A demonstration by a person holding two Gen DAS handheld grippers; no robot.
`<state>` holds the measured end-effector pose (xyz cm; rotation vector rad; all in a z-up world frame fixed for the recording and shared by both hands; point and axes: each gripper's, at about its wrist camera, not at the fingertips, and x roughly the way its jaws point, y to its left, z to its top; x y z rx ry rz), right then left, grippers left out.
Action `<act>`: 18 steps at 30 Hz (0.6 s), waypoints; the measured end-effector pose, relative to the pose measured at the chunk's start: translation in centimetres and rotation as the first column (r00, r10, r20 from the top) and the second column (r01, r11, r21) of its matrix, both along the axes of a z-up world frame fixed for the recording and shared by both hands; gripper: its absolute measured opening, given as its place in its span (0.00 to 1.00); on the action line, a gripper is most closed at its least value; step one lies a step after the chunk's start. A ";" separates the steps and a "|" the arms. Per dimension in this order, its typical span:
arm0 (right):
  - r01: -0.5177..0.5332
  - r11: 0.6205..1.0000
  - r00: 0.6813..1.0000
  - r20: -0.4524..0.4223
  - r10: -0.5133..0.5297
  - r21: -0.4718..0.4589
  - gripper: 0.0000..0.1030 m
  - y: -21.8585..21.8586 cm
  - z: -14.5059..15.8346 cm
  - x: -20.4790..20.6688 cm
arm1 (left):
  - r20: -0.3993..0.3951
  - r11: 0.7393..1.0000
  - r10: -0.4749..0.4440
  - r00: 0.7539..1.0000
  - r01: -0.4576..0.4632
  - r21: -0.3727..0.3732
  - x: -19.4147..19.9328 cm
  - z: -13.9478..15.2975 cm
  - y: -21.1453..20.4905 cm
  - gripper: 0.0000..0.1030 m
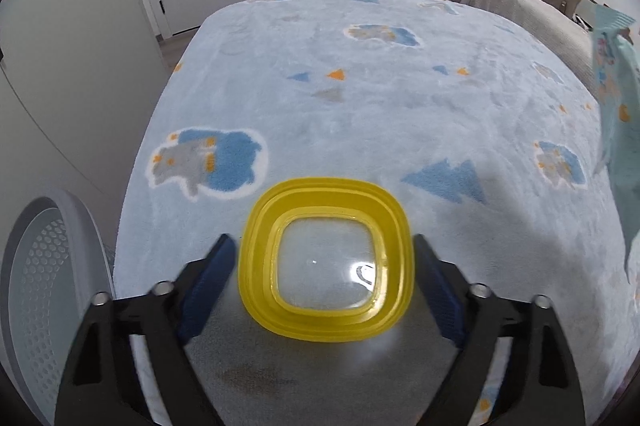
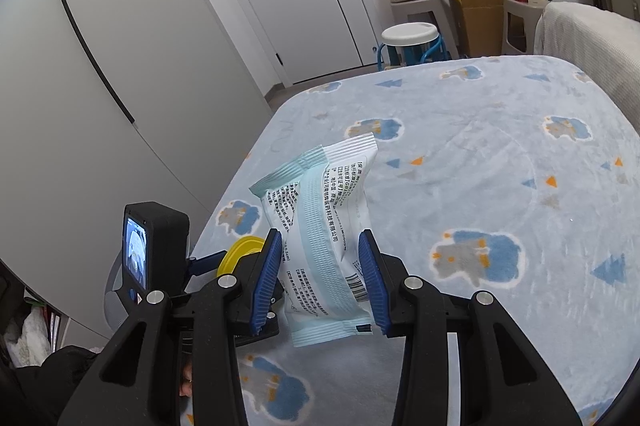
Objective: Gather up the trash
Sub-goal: 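Grasp the yellow square lid rim with the left gripper while the right holds the packet, then carry the yellow lid and tissue packet over the wastebasket with both grippers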
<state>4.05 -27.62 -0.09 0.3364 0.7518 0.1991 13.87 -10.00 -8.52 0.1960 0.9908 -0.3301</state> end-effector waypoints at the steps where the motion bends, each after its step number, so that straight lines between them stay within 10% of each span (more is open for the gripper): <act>1: -0.001 1.000 1.000 0.000 0.001 0.000 0.39 0.0 0.0 0.0 | 0.001 1.000 -0.006 1.000 0.006 -0.005 -0.2 0.1 0.0 0.69; 18: -0.032 0.999 0.999 0.021 0.032 -0.013 0.38 1.8 0.6 -0.3 | 0.160 0.997 0.035 0.987 -0.023 -0.078 -6.2 6.5 4.8 0.66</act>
